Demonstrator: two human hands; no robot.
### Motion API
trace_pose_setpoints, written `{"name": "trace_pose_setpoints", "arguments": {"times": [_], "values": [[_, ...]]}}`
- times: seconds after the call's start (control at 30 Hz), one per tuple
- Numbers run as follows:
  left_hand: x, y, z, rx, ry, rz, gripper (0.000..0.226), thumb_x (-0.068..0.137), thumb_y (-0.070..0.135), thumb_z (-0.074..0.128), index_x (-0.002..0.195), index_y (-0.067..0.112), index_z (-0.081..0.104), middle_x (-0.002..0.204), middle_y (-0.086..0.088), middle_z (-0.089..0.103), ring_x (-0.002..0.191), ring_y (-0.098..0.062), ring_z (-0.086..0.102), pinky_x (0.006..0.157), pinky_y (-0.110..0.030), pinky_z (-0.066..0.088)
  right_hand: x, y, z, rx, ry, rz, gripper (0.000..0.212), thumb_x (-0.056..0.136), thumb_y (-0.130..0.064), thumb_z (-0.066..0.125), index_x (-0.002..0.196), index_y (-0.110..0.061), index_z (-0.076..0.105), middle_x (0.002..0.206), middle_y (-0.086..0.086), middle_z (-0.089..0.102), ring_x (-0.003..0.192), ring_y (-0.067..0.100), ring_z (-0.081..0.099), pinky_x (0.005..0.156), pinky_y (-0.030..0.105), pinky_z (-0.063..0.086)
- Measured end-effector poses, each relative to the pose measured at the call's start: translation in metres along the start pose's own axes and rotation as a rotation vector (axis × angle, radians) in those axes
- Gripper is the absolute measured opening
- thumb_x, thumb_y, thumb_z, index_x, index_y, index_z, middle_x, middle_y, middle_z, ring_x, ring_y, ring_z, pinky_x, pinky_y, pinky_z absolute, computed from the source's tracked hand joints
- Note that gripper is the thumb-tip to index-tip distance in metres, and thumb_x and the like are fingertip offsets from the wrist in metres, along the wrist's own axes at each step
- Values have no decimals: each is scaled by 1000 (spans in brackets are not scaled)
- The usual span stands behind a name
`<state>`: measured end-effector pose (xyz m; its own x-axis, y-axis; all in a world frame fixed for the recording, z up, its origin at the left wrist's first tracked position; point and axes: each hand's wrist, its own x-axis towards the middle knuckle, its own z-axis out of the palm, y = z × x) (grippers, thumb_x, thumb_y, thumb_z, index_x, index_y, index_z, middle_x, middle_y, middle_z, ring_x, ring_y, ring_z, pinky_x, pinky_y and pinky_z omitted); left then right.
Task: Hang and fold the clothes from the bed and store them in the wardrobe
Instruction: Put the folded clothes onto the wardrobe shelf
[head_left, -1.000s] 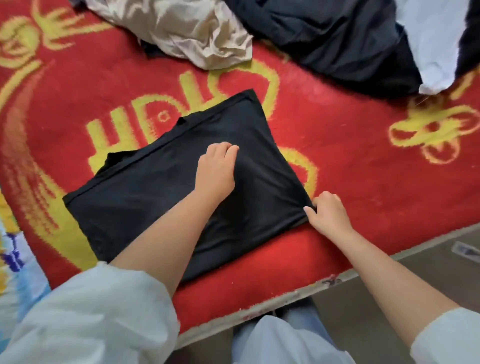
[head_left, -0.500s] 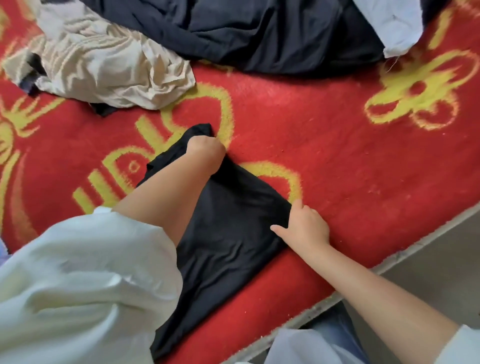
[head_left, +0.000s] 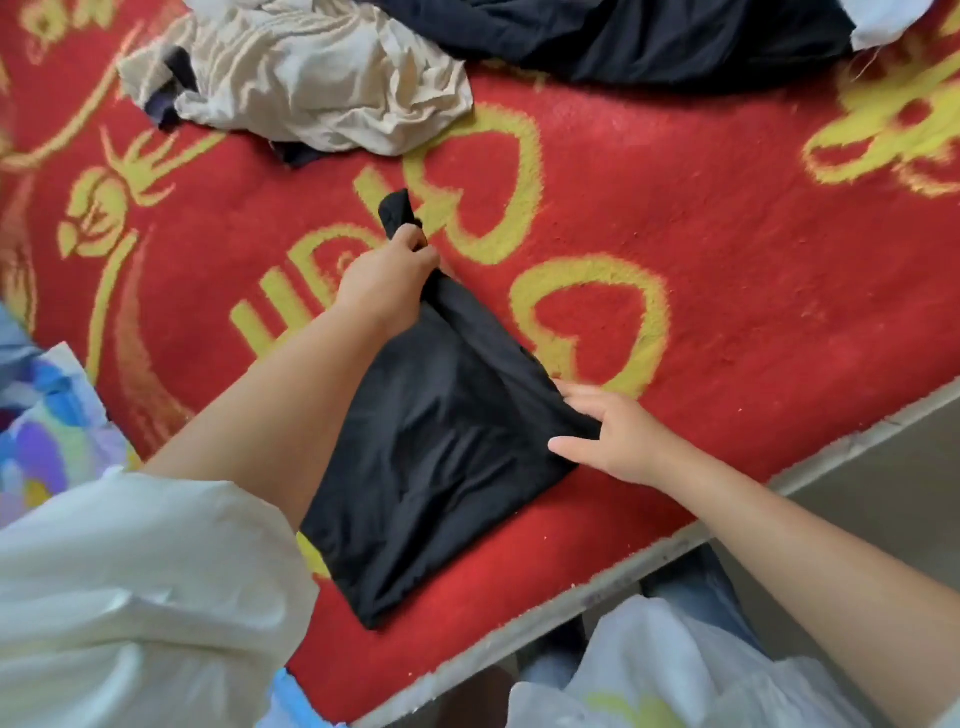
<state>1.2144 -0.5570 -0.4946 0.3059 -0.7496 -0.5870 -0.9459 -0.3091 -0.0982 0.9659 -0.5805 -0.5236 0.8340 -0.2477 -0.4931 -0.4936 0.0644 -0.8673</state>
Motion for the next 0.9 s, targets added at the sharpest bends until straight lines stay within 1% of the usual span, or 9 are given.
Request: {"name": "trace_pose_setpoints", "arguments": {"times": [0.1, 0.27, 0.4, 0.47, 0.57, 0.67, 0.77, 0.83, 0.9], "values": [[-49, -35, 22, -34, 19, -32, 32, 81, -4, 51, 113, 2, 49, 132, -14, 34, 75, -29, 46, 56, -35, 36, 2, -19, 43, -170, -169, -82, 34, 89, -8, 57, 122, -1, 56, 135, -16, 22, 128, -7, 14, 97, 3, 15], [-127, -98, 65, -98, -23, -68, 35, 80, 2, 55, 114, 2, 48, 138, -14, 29, 80, -35, 50, 62, -38, 44, 5, -37, 147, -595, -289, -221, 28, 92, -17, 53, 105, 7, 59, 147, 12, 33, 143, 22, 14, 114, 27, 3], [-172, -136, 120, -130, -74, -75, 36, 81, 1, 53, 115, 2, 46, 142, -13, 23, 84, -38, 54, 65, -40, 47, 1, -30, 241, -771, -273, -259, 17, 68, -6, 66, 78, 8, 65, 113, 25, 62, 112, 41, 56, 95, 47, 43], [-186, -153, 156, -170, -109, -43, 42, 82, 0, 51, 123, 4, 44, 150, -12, 14, 109, -37, 49, 81, -39, 45, 4, -22, 280, -836, -297, -228, 25, 74, -10, 63, 93, 7, 64, 125, 25, 54, 119, 38, 51, 98, 45, 42], [-201, -170, 204, -195, -216, -112, 74, 82, -2, 54, 144, 24, 24, 155, -6, -11, 142, -34, 2, 112, -49, 14, 3, -4, 305, -820, -445, -34, 53, 95, -28, 45, 141, -6, 29, 155, 9, 9, 143, 21, 10, 115, 34, 9], [-224, -164, 238, -166, -216, -200, 94, 79, -7, 51, 148, 32, 2, 154, -7, -19, 141, -32, -16, 112, -53, 5, -11, 9, 297, -728, -426, -7, 50, 94, -25, 46, 140, -9, 35, 152, 6, 24, 139, 17, 27, 111, 25, 17], [-252, -130, 268, -160, 43, 4, 96, 64, -8, 66, 146, 21, 26, 153, -21, 10, 141, -38, 10, 108, -57, 17, -17, 21, 260, -836, -184, -110, 41, 78, -12, 41, 109, 3, 62, 116, 20, 62, 108, 36, 60, 97, 29, 38], [-264, -104, 291, -88, 202, 219, 97, 34, -4, 78, 127, 14, 56, 135, -23, 47, 124, -41, 45, 94, -61, 37, -15, 24, 226, -1100, -135, -55, 47, 66, -3, 52, 111, 0, 61, 118, 24, 60, 109, 45, 56, 90, 49, 46], [-270, -75, 307, -103, 186, 282, 94, 25, 3, 80, 117, 15, 65, 125, -16, 58, 115, -34, 56, 88, -57, 43, -4, 21, 200, -1342, -156, 7, 78, 55, 8, 69, 129, -10, 53, 139, 23, 43, 124, 50, 39, 94, 62, 36]]}}
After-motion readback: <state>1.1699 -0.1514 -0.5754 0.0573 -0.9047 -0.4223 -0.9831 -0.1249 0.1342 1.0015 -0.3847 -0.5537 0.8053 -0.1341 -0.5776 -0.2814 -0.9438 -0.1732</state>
